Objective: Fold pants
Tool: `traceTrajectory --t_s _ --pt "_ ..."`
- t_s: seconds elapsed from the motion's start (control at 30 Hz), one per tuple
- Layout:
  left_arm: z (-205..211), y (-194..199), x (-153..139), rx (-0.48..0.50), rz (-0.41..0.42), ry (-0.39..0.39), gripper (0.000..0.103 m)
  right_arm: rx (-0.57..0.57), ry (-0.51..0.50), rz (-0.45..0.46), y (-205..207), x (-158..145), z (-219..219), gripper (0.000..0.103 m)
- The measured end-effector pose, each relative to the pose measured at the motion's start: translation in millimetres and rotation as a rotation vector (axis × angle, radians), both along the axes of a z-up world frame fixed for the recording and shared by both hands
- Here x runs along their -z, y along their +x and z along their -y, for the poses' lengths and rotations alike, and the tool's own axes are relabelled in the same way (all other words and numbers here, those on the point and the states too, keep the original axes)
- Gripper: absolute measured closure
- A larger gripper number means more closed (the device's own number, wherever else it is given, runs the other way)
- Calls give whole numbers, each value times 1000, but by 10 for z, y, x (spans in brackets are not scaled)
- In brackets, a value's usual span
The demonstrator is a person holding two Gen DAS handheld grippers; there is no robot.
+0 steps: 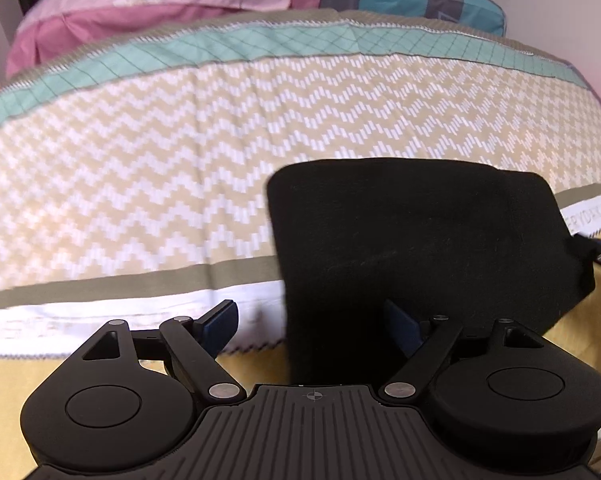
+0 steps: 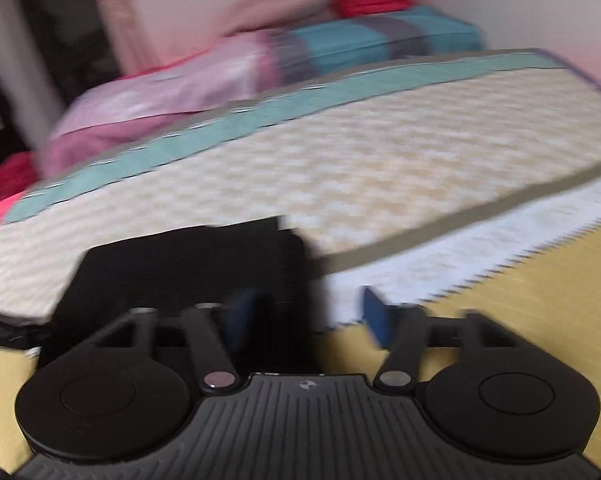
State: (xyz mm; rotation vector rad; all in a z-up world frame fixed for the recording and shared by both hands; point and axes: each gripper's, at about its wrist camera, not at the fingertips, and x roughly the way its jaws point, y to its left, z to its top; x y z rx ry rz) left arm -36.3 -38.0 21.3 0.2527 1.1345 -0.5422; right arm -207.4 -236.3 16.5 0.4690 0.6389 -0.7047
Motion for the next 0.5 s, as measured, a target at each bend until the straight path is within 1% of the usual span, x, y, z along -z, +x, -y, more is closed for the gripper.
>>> traceTrajectory --t_s 0.1,0.17,0.23,0.3,0.37,0.4,0.5 --pt "-134 -106 -114 -13 31 39 0 20 33 12 -192 -73 -47 30" --pt "-211 -178 -148 -23 52 85 0 16 52 -16 -217 -100 -195 28" --pt "-290 -251 -167 -32 66 118 0 -12 63 -43 -171 -69 -379 23" --pt "-384 -281 -166 -46 61 129 0 -37 59 -78 -135 -40 -554 21" --pt "-473 -292 -163 -63 35 131 0 -59 54 -118 -60 -5 -697 19" --pt "-503 -316 -209 -67 23 132 0 -70 51 -139 -39 16 -746 18" --pt "-559 -375 -166 -76 13 148 0 -93 30 -189 -8 45 -878 16"
